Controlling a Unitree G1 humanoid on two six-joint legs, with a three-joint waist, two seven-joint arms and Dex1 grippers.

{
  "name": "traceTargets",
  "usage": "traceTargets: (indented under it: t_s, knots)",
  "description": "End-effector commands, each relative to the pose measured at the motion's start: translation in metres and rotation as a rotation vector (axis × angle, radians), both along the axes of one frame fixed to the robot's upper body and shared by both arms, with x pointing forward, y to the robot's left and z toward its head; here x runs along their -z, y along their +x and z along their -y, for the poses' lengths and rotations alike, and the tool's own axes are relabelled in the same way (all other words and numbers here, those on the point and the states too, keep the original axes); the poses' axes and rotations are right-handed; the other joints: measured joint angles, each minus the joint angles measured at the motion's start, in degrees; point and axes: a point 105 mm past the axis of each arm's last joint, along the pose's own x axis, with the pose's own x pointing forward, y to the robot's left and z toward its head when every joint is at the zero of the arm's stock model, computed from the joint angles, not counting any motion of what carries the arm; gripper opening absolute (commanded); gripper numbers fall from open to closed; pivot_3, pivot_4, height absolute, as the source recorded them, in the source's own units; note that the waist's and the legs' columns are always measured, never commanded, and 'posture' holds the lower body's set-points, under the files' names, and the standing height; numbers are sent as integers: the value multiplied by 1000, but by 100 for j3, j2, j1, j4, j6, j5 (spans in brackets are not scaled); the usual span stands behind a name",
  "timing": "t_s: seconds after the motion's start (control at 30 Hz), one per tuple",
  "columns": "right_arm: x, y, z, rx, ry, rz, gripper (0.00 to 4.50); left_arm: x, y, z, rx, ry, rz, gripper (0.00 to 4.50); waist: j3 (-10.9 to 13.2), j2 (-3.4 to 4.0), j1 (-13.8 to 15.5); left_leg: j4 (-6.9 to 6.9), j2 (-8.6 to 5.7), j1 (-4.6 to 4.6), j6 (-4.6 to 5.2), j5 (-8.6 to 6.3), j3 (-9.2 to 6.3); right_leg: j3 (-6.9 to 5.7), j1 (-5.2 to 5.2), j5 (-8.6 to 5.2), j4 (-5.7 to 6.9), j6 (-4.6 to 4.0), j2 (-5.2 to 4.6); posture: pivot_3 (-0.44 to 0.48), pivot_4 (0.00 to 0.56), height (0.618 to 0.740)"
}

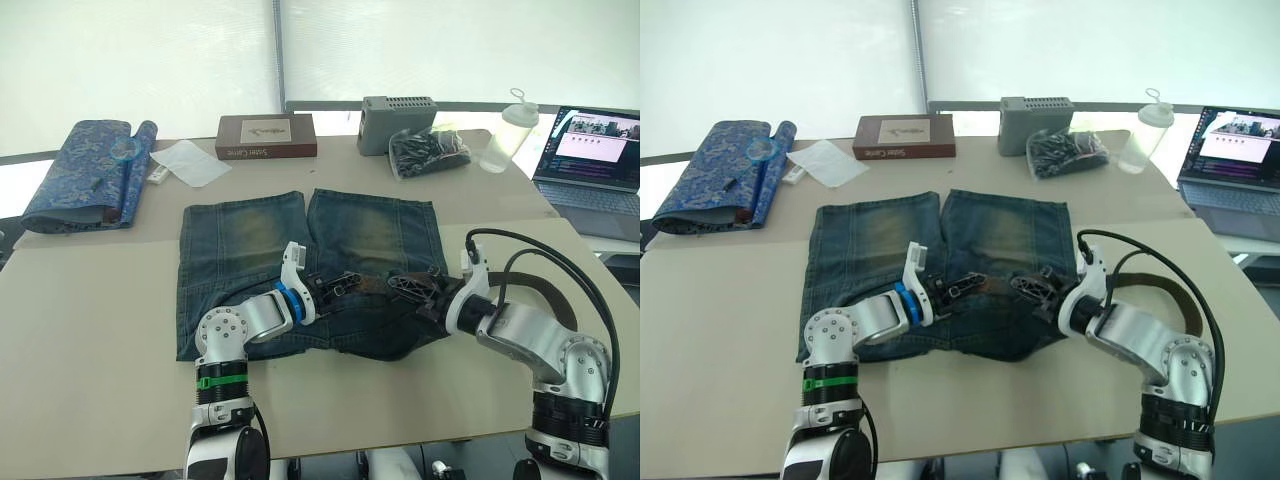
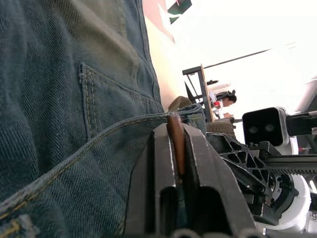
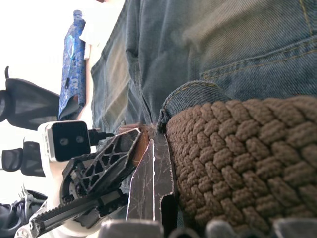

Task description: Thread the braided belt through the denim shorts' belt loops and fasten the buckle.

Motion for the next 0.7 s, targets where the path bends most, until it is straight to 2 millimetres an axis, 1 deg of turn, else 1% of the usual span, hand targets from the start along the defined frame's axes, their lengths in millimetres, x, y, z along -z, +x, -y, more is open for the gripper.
traceTargets:
  t_s: [0.03, 0.07, 0.1, 0.13, 0.2, 0.27, 0.37, 0.43, 0.47, 0.5, 0.57, 0.6, 0.7]
  knots:
    - [-16, -5, -5, -53, -53, 106, 392, -10, -1, -1, 6, -36, 19, 8, 1, -1, 6, 0, 0, -1, 0, 0, 0, -1, 0, 0, -1, 0, 0, 0, 150, 740]
    - [-17, -7, -5, -78, -102, 133, 797, -10, 0, -3, -2, -36, 19, 0, 1, -1, 8, 0, 1, -1, 0, 0, 0, -1, 0, 0, -2, 0, 1, 0, 150, 740]
    - [-16, -9, -4, -105, -180, 159, 1076, -10, 0, -5, -7, -36, 20, 0, 1, -2, 7, 0, 0, -2, 0, 0, 0, -1, -1, 0, -2, 1, 0, 0, 150, 740]
    - [-15, -12, -3, -133, -283, 192, 1425, -11, 0, -8, -10, -33, 23, 0, 1, -2, 10, 0, 0, -3, 0, 0, 0, -1, -1, -1, -2, 1, 1, 0, 150, 740]
    - [-20, -20, -2, -206, -476, 296, 2075, -12, 1, -16, -32, -25, 32, 0, 1, -2, 16, 2, -1, -8, 2, -1, 0, -1, -6, -2, -3, 4, -1, 0, 150, 740]
    - [-26, -29, 1, -281, -609, 387, 2075, -13, -1, -24, -42, -8, 56, 0, 3, -5, 9, 1, 2, -10, 3, -1, 0, -3, -7, -3, -7, 4, 2, 0, 150, 740]
    - [-32, -41, 8, -361, -706, 485, 2075, -18, -5, -35, -50, 9, 107, 0, 4, -10, 17, -6, 3, -9, 3, -2, 0, -5, -8, -6, -14, 7, 3, 0, 150, 740]
    - [-34, -47, 14, -400, -779, 534, 1509, -20, -10, -40, -41, 42, 151, 0, 8, -17, 21, -7, 5, -8, 3, -2, 0, -4, -8, -6, -15, 6, 4, 0, 150, 740]
    - [-33, -52, 15, -442, -801, 547, 1131, -20, -12, -42, -36, 54, 167, 0, 8, -17, 33, -6, 3, -9, 3, -2, 0, -4, -8, -6, -14, 6, 1, 0, 150, 740]
    - [-31, -54, 16, -473, -839, 561, 862, -21, -13, -44, -33, 59, 178, 0, 9, -18, 47, -5, 2, -8, 3, -2, 0, -3, -7, -6, -15, 7, 0, 0, 150, 740]
    - [-29, -56, 17, -519, -882, 581, 189, -22, -14, -47, -34, 70, 189, 0, 10, -21, 76, 0, 0, -9, 3, -2, 1, -2, -6, -5, -16, 10, -2, 0, 150, 740]
    - [-28, -56, 14, -537, -883, 601, 45, -22, -14, -47, -33, 71, 193, 0, 11, -26, 89, 5, 1, -9, 3, -2, 0, -2, -6, -4, -17, 10, -2, 0, 150, 740]
    - [-12, -42, 6, -541, -946, 614, 45, -25, -12, -44, -34, 65, 199, 0, 8, -53, 97, 9, 5, 1, 2, -2, 0, 1, 0, -3, -18, 9, 1, 0, 150, 740]
